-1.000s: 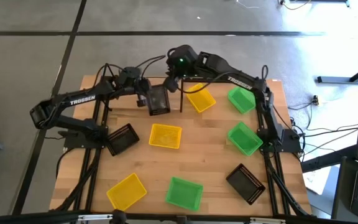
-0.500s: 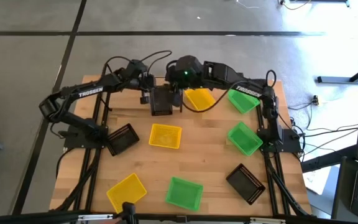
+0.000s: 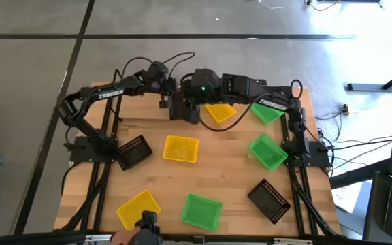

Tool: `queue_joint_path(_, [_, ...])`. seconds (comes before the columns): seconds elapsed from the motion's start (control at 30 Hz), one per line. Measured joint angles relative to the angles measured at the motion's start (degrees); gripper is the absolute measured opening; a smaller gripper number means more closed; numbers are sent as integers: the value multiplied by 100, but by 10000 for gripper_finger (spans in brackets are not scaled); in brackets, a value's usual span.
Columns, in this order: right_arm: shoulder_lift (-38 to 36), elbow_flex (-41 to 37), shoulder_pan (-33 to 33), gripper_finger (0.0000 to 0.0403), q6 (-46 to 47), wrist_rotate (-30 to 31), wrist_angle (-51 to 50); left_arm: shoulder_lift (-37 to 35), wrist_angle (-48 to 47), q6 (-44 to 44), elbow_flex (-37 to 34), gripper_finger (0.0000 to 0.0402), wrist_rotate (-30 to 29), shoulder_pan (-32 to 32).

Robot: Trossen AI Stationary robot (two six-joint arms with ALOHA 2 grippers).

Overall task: Stack baskets on shelf by color
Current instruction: Put the top right black basket on the shelf

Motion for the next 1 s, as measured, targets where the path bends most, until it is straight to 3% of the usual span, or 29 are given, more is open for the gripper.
queue_joint_path(0.23, [2, 0, 17, 90, 13, 307, -56, 97, 120, 189, 20, 3, 18, -7])
queue_joint_path(0.4, [4, 0, 15, 90, 22, 307, -56, 97, 479, 278, 20, 25, -346, -6])
queue_joint_path(0.8, [9, 0, 15, 90, 22, 308, -54, 100, 549, 470, 16, 69, -337, -4])
queue_joint_path(1.0, [-68, -3, 14, 90, -376, 307, -372, -93, 488, 20, 3, 70, -870, -98])
